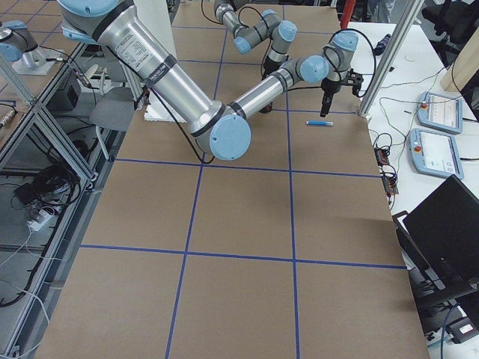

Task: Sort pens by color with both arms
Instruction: 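Lower the left gripper and grasp the red-capped whiteboard marker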

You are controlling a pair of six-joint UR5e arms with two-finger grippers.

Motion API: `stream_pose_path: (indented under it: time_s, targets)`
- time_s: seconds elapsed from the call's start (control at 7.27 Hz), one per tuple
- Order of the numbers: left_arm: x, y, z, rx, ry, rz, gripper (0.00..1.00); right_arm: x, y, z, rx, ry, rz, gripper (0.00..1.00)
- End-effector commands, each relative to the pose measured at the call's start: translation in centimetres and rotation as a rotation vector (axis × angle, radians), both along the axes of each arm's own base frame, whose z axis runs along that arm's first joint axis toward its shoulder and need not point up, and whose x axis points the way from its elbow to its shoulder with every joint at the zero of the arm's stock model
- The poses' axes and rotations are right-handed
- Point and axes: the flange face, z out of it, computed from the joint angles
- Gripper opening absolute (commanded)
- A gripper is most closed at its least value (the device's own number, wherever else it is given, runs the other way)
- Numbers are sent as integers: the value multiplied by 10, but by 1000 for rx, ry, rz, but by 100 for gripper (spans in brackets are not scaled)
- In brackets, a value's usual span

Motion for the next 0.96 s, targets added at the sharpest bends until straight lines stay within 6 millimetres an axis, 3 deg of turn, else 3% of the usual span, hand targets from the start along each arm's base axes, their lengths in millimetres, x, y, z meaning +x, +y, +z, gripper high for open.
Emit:
stream_pose_path:
  time_s: [0.0, 0.55, 0.83]
  targets:
    - [7, 10, -2, -23, -5, -6, 59, 5, -2, 0, 11, 1, -1, 100]
    - [7, 17, 1, -28, -8, -11, 52, 7, -2, -2, 12, -6, -2, 100]
    - [3, 19, 10, -32, -15, -19, 36, 6, -1, -1, 10, -6, -4, 100]
